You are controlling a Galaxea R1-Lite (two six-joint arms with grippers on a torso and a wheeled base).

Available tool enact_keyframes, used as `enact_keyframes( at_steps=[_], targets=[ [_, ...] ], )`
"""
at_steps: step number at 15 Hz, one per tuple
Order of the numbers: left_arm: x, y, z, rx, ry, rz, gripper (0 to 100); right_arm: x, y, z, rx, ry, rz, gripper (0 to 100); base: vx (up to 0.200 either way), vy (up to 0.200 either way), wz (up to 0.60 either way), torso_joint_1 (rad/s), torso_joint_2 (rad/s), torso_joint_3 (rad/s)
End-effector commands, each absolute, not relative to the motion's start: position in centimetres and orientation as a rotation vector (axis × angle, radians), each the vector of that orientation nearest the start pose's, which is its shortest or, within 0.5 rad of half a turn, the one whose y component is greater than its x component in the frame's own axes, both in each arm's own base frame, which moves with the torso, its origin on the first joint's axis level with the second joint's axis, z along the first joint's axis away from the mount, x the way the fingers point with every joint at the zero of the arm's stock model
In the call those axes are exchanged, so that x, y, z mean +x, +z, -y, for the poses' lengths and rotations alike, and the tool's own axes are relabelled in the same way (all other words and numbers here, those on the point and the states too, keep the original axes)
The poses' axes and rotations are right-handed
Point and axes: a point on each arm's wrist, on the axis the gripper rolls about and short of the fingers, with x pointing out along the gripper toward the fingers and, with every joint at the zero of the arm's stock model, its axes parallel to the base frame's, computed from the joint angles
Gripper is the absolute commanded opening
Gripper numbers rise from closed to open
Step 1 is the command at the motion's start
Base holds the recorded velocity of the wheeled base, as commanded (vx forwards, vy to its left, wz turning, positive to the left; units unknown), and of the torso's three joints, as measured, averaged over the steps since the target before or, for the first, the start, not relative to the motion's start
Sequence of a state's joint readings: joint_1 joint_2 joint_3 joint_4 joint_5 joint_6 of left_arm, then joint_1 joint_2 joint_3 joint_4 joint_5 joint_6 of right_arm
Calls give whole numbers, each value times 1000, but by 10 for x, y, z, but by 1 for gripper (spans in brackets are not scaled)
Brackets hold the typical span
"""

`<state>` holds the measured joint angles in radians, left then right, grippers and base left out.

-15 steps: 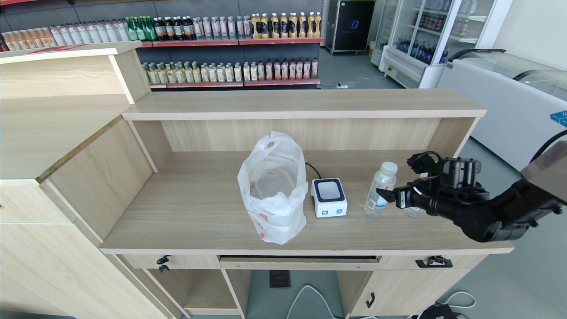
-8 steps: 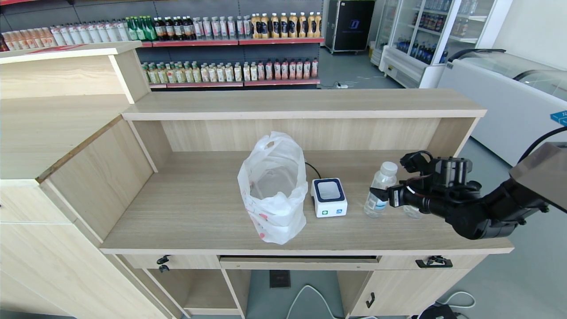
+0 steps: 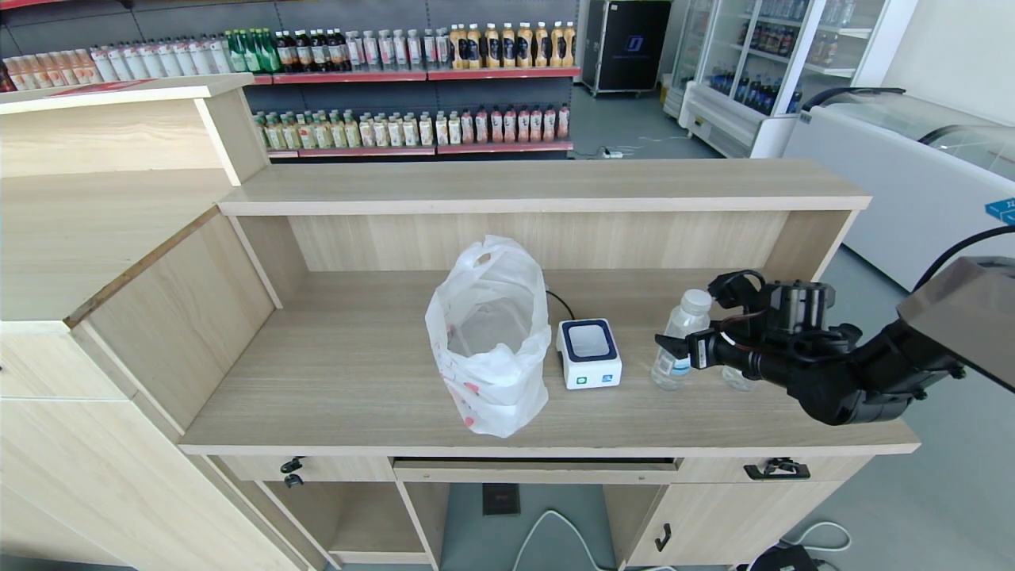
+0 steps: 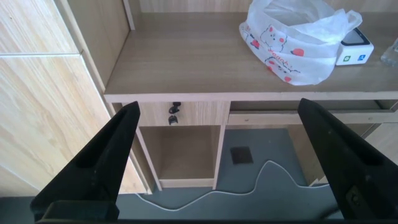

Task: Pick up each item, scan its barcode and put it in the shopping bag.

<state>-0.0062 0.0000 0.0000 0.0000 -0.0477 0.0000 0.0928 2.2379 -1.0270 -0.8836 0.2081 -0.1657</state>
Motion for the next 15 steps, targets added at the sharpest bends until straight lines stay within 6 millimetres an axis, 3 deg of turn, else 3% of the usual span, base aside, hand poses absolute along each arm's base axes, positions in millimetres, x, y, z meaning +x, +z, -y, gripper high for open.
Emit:
enact_keyframes(
  at_steps=[1,5,6,15],
  targets=[
    [-23,76,1,0,-54,-2,100,413,62,-43,-150,327,-308,100,0,0,0,0,0,0],
    [-23,76,1,0,-54,-2,100,423,52,-42,-168,325,-281,100,0,0,0,0,0,0],
    [-23,76,1,0,-54,-2,100,424,50,-42,-167,330,-278,0,0,0,0,0,0,0],
    [-23,76,1,0,-54,-2,100,423,50,-42,-166,344,-279,0,0,0,0,0,0,0]
  ],
)
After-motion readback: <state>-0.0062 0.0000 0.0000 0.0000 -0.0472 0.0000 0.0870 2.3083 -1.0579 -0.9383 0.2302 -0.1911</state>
